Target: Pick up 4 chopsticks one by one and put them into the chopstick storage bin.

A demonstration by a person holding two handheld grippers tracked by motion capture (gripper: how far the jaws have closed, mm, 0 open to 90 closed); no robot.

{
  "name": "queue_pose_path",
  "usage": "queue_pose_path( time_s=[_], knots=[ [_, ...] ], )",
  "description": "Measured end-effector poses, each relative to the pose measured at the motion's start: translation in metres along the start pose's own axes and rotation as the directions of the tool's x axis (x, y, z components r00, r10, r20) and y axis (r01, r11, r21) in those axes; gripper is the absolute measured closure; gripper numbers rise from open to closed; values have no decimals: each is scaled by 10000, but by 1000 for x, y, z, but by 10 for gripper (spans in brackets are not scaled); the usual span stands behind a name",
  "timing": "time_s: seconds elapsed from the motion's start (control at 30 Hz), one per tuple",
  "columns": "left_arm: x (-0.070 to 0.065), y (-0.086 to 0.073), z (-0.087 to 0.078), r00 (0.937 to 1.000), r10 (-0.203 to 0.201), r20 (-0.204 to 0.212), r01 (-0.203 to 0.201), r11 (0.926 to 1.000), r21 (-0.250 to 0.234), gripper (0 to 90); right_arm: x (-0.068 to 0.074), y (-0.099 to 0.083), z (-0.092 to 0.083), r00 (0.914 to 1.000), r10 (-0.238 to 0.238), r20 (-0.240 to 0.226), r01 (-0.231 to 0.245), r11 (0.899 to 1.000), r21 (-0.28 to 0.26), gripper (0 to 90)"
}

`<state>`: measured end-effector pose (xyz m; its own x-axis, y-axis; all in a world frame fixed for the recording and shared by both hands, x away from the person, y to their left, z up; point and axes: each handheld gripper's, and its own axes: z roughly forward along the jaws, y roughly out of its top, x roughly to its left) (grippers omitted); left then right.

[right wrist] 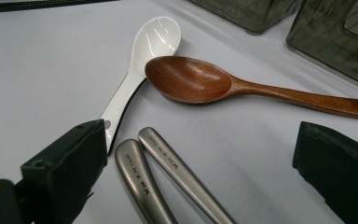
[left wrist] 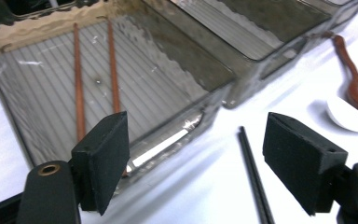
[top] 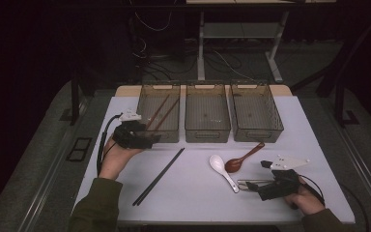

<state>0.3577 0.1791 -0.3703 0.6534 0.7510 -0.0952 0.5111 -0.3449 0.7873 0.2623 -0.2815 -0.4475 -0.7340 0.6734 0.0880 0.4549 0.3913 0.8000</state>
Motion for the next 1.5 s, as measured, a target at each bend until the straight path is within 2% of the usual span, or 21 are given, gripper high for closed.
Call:
queue_pose_path(
  time_s=[0.1,0.2,0.27,0.5,0.67,0.73,0.8,0.9,1.03,1.17,1.33,1.5],
  knots=[
    [-7,-5,-3,9999,122,75,-122,9999,3,211,0,0,0,10000,8,-3,-8,10000,3,29],
    [-14,-13,-3,9999,20,164,-18,10000,-98,205,0,0,0,10000,23,4,-23,10000,5,30],
    [-18,-18,-4,9998,100,199,-99,9999,-42,199,0,0,-1,10000,19,2,-19,10000,11,30],
    [-31,-39,-6,9991,-74,407,84,9997,-249,198,0,0,-1,10000,38,21,-38,10000,2,29],
    [-42,-51,-9,9996,63,265,-57,9997,-223,219,0,0,-1,10000,38,27,-38,10000,3,29],
    [-45,-57,-11,9997,148,217,-143,9997,-196,256,0,0,-1,10000,39,33,-39,10000,-1,30],
    [-48,-64,-12,9998,-1,201,6,9996,-289,302,0,0,-1,10000,37,36,-37,10000,-3,30],
    [-51,-74,-14,9999,-23,135,26,9998,-217,373,0,0,-1,10000,26,31,-26,10000,-4,29],
    [-51,-83,-10,9990,-249,367,252,9996,-83,487,1,0,-1,10000,-11,32,11,10000,4,29],
    [-51,-86,-5,9988,-262,425,251,9994,250,580,1,0,-1,10000,-28,42,28,10000,-4,30],
    [-54,-86,-3,9992,-200,356,186,9990,398,707,1,0,-1,10000,-43,44,43,10000,14,30],
    [-53,-88,1,9990,-264,372,238,9973,690,742,2,0,-1,10000,-63,23,63,10000,6,29]
  ],
)
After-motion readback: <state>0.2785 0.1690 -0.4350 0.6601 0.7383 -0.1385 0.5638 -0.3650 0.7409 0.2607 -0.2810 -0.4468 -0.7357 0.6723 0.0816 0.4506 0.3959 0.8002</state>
